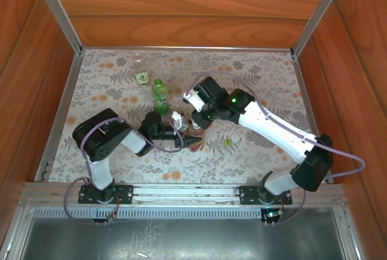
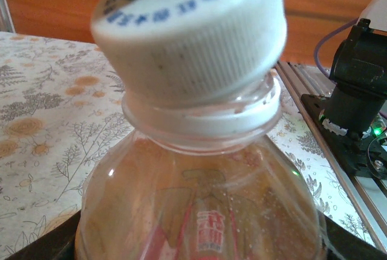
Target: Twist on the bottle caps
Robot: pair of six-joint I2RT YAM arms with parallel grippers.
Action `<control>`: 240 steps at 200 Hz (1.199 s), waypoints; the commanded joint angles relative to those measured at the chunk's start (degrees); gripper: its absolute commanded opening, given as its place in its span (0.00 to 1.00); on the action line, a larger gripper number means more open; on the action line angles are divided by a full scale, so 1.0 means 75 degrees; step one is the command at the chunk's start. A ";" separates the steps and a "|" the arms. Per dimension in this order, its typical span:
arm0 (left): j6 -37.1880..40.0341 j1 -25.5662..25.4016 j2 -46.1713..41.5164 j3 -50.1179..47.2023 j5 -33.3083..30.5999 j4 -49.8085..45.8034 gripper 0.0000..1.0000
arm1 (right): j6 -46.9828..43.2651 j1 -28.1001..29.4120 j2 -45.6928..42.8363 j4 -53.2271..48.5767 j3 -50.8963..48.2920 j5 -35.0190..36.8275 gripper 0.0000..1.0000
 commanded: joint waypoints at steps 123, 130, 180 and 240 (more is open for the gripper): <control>-0.0199 0.0098 0.0190 -0.0041 0.0274 -0.0549 0.60 | -0.0008 -0.0053 -0.0569 -0.0652 -0.0144 -0.0676 0.30; -0.0211 0.0092 0.0178 -0.0035 0.0285 -0.0557 0.60 | -0.0008 -0.0053 -0.0581 -0.0617 -0.0160 -0.0677 0.30; -0.0200 0.0098 0.0166 -0.0050 0.0286 -0.0557 0.60 | 0.0104 -0.0053 -0.0740 -0.0319 -0.0094 -0.0690 0.32; -0.0175 0.0099 0.0154 -0.0064 0.0289 -0.0552 0.60 | 0.0660 -0.0064 -0.0453 -0.0147 -0.0033 -0.1257 0.62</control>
